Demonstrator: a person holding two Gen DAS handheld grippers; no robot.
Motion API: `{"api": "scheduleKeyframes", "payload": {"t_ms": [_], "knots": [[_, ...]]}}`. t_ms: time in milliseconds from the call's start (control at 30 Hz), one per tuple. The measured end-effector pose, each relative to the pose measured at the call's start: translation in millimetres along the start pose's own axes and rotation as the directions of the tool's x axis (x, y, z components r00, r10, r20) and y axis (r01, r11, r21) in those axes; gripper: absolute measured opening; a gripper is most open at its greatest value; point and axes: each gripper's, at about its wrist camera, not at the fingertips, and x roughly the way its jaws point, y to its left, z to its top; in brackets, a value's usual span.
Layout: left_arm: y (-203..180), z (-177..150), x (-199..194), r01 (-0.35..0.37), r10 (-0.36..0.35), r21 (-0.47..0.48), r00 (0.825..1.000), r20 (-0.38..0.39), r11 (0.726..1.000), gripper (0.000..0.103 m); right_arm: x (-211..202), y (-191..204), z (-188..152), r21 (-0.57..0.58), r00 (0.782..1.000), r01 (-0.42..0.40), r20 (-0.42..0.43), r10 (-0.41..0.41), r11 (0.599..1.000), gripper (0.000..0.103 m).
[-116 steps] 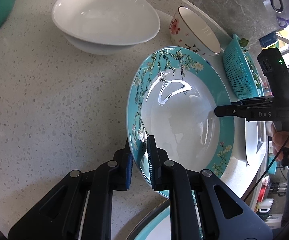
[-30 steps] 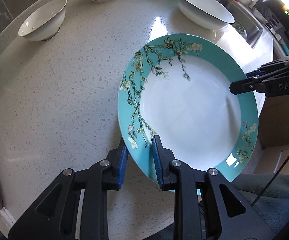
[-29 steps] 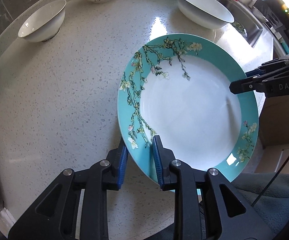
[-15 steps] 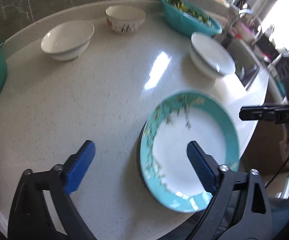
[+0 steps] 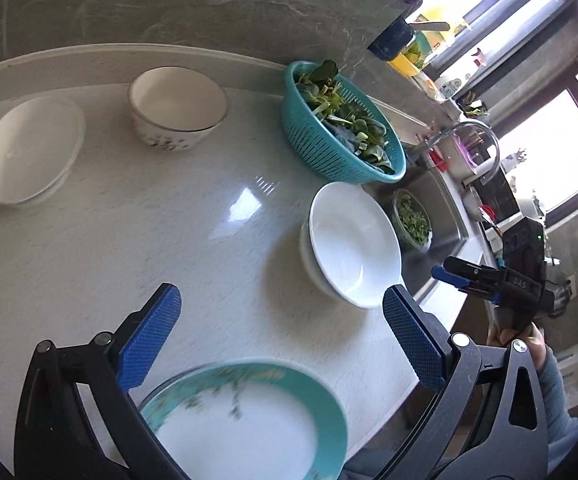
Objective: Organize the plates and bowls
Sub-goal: 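Lower the teal-rimmed plate onto the stack and open both grippers, then move both grippers to the white shallow bowl rim and close on it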
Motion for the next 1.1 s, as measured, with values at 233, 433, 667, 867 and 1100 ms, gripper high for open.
{"api": "scheduleKeyframes", "payload": {"t_ms": [233, 433, 667, 867, 1100], "knots": [[-43, 17, 93, -0.144, 0.147, 0.038, 0.985, -0.092, 0.989, 0.102, 24, -43, 29, -0.027, 0.99, -0.073, -0.12, 0.069, 0.997, 0.074], [-49, 20, 135, -0.213, 0.217, 0.04, 0.965, -0.149, 0.976, 0.098, 49, -52, 40, -0.032, 0.976, -0.12, -0.187, 0.112, 0.992, 0.074], [-50, 31, 162, -0.259, 0.27, 0.079, 0.944, -0.19, 0.963, 0.074, 70, -50, 43, -0.037, 0.97, -0.098, -0.225, 0.087, 0.995, 0.072], [-51, 32, 184, -0.249, 0.269, 0.111, 0.934, -0.235, 0.962, 0.048, 80, -47, 41, -0.049, 0.966, -0.073, -0.251, 0.058, 0.996, 0.067], [-43, 28, 198, -0.241, 0.256, 0.091, 0.933, -0.254, 0.966, 0.046, 93, -49, 38, -0.043, 0.958, -0.044, -0.286, 0.03, 0.998, 0.057]]}}
